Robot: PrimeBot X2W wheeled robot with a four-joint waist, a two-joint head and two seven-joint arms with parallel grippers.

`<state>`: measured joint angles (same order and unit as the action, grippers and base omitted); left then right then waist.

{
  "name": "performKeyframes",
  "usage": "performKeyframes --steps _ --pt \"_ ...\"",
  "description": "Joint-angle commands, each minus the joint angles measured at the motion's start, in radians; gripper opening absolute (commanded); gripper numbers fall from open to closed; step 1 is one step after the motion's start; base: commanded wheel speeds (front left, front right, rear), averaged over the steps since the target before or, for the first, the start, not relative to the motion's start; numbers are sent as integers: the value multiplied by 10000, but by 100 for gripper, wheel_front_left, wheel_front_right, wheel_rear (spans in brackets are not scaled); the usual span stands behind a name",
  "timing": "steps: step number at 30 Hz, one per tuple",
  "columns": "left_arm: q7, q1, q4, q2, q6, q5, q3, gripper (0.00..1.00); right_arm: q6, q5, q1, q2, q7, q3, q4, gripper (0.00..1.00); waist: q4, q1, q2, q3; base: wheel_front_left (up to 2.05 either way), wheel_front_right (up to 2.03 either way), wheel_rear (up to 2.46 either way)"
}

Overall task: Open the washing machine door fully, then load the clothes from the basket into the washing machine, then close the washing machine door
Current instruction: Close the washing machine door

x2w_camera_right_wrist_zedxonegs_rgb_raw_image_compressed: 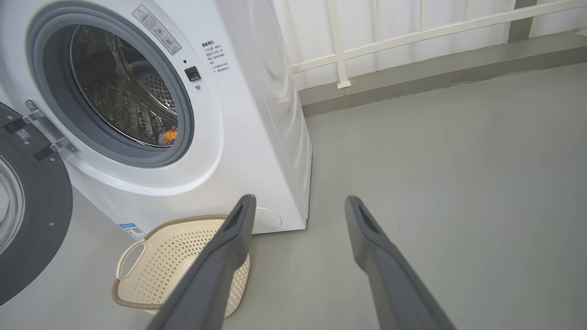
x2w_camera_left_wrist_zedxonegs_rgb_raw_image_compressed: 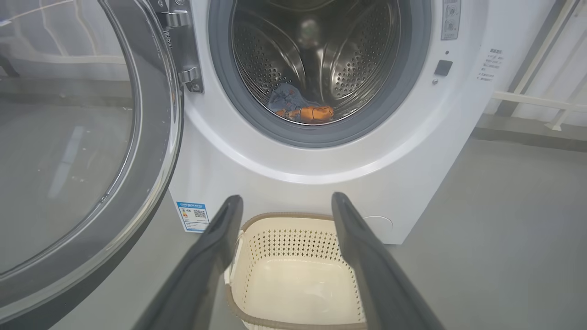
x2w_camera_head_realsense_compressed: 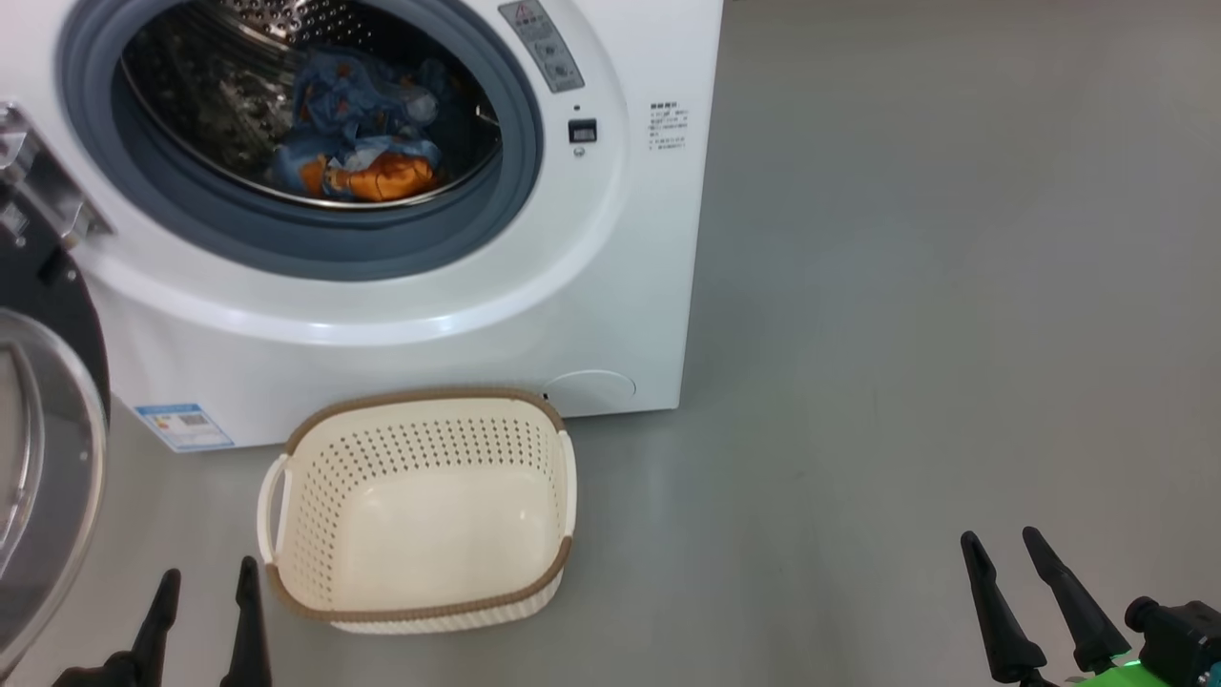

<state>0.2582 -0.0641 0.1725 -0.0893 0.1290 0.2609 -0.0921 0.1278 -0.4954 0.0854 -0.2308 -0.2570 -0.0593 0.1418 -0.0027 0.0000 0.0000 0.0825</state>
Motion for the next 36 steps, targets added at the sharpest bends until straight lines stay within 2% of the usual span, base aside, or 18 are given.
performKeyframes --steps 1,12,19,24,36 --pt "36 186 -319 -195 17 37 -275 100 29 11 -112 -203 -48 -178 -231 100 4 0 0 -6 -115 115 0" --pt "36 147 -364 -159 17 64 -202 100 29 25 -126 -227 -48 -205 -223 100 92 0 0 -59 -50 50 0" --pt "36 135 -313 -47 17 133 -338 100 29 32 -201 -347 -48 -411 -257 100 604 0 0 -70 0 0 0" --pt "36 134 -286 87 17 133 -526 100 29 7 -356 -476 -48 -595 -213 100 1271 0 0 -51 0 0 0" --pt "36 78 -366 358 17 342 -656 100 29 -76 -1193 -924 -48 -1461 -24 100 3594 0 0 166 0 0 0"
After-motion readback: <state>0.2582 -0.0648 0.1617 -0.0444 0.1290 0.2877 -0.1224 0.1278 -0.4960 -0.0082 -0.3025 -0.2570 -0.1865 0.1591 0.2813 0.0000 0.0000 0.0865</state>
